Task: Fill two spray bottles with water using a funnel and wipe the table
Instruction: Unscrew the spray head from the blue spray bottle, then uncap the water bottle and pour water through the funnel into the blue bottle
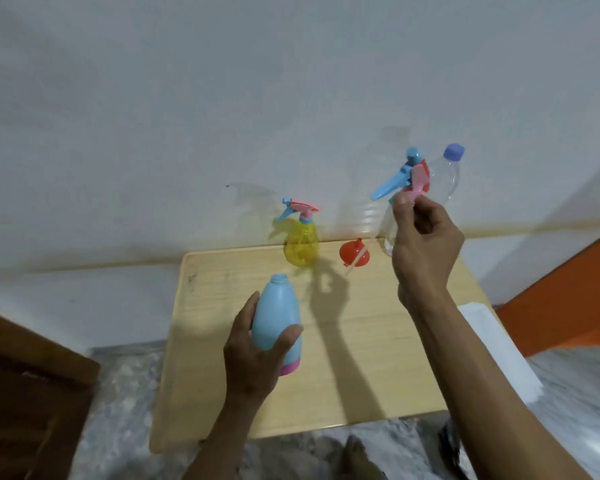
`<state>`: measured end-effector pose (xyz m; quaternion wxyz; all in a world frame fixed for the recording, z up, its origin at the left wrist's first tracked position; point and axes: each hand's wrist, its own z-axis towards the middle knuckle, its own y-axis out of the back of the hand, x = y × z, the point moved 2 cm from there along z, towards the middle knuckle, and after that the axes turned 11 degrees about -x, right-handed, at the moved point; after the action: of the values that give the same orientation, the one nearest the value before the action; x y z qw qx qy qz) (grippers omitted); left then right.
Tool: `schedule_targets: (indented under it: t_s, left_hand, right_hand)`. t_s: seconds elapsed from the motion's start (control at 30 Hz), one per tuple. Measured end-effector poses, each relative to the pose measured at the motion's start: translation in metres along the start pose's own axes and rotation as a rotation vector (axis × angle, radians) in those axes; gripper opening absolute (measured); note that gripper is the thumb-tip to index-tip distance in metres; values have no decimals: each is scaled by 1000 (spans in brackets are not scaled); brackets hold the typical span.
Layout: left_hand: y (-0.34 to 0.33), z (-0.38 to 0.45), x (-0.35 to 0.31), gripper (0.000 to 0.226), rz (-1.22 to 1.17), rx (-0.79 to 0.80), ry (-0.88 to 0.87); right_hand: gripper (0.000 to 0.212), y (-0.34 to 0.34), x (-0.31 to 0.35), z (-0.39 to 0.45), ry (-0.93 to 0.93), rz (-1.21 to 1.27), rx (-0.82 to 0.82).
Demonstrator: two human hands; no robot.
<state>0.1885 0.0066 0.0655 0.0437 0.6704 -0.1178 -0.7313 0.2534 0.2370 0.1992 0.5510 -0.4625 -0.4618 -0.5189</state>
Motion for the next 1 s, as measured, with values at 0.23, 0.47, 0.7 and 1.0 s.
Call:
schedule_targets:
  t_s: [0.23, 0.47, 0.7, 1.0]
  left_hand:
    - [-20, 14, 21, 85, 110, -36, 60]
    - [-60, 19, 37, 78, 126, 33, 93]
    - [-86, 17, 50, 70, 196, 61, 89]
    - [-94, 16, 67, 68, 263, 73, 73]
  right_hand:
    - [29, 17, -112, 1, -43, -475, 214]
    - [43, 3, -200, 1, -96, -716, 398]
    - [45, -15, -230, 10, -30, -990, 561]
    - [39, -23, -253, 5, 33, -1136, 604]
